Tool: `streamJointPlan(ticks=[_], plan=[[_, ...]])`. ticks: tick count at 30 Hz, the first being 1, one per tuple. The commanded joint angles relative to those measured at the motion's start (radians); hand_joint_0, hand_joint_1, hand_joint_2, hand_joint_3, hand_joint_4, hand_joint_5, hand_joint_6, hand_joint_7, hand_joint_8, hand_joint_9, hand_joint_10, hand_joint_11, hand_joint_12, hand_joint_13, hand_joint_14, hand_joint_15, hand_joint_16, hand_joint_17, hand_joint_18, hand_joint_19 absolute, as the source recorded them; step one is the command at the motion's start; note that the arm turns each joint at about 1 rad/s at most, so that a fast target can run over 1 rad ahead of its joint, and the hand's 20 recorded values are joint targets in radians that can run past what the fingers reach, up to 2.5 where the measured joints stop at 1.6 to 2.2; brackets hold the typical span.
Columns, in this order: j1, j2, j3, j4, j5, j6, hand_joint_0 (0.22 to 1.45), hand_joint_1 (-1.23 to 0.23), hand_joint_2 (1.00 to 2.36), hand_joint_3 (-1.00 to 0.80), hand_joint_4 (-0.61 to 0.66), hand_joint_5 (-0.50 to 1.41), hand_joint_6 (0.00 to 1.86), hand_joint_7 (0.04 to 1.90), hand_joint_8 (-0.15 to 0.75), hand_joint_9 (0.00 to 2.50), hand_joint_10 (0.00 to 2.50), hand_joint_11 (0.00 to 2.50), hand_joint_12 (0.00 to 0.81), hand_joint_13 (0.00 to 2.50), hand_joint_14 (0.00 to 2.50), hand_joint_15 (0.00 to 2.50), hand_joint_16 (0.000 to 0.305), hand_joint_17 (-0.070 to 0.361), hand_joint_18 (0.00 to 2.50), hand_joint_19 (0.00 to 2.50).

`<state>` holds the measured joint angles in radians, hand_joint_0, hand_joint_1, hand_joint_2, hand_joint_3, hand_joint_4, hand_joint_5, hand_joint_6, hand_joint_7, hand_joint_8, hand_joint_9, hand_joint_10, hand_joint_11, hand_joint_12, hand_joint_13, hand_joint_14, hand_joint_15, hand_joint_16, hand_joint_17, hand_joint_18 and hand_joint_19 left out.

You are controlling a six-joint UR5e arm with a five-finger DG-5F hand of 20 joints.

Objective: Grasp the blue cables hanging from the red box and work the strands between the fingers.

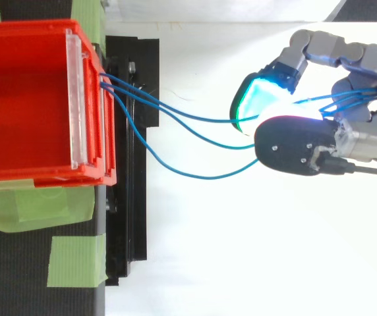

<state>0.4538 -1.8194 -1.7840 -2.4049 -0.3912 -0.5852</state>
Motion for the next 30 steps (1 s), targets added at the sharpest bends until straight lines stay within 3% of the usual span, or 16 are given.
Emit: streamJointPlan(ticks=[1,7,17,25,30], plan=[[-0.001,0.0,0.0,0.012,0.0,0.001,0.78,-0.63,1.01,-0.71,0.28,0.44,0.01,1.46,0.478,1.74,2.5,2.5,0.586,1.94,2.5,1.6,0.255,0.191,2.5,0.58],[-0.004,0.0,0.0,0.024,0.0,0.005,0.76,-0.63,1.01,-0.81,0.28,0.43,0.01,1.46,0.478,1.74,2.5,2.5,0.586,1.94,2.5,1.6,0.255,0.191,2.5,0.58],[-0.009,0.0,0.0,0.026,0.015,0.001,0.77,-0.63,1.01,-0.82,0.28,0.43,0.01,1.46,0.478,1.74,2.5,2.5,0.586,1.94,2.5,1.6,0.255,0.191,2.5,0.58],[-0.009,0.0,0.0,0.027,0.054,-0.013,0.87,-0.68,1.02,-0.62,0.27,0.43,0.01,1.46,0.478,1.74,2.5,2.5,0.586,1.94,2.5,1.6,0.255,0.191,2.5,0.58],[-0.007,0.0,0.0,0.026,0.054,-0.013,0.9,-0.69,1.02,-0.51,0.29,0.42,0.01,1.46,0.478,1.74,2.5,2.5,0.586,1.94,2.5,1.6,0.255,0.191,2.5,0.58]])
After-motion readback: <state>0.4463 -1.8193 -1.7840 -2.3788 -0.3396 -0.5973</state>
